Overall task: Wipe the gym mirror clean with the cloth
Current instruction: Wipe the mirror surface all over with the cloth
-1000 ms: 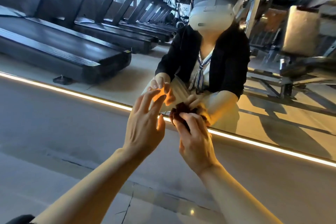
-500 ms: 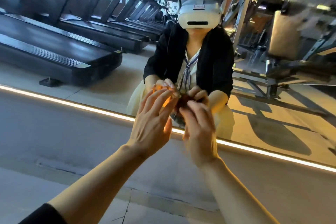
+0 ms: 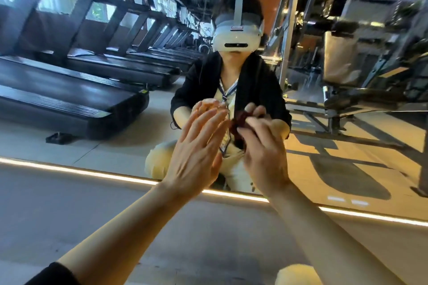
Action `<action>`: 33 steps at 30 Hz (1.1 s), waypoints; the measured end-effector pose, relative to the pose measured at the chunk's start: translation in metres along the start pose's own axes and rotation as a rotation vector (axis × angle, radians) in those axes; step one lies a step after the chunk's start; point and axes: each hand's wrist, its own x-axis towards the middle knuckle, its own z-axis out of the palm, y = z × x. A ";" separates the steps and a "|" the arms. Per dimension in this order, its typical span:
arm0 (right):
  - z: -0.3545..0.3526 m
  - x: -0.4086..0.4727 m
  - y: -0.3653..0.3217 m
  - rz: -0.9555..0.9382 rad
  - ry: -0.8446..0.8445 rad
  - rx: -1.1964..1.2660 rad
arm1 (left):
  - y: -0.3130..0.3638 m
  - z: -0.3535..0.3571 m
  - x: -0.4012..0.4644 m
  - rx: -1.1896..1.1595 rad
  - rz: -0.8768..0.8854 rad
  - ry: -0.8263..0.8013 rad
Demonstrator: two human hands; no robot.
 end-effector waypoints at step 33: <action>-0.037 0.236 0.055 0.235 0.533 -0.101 | -0.070 -0.073 0.179 0.109 0.148 0.260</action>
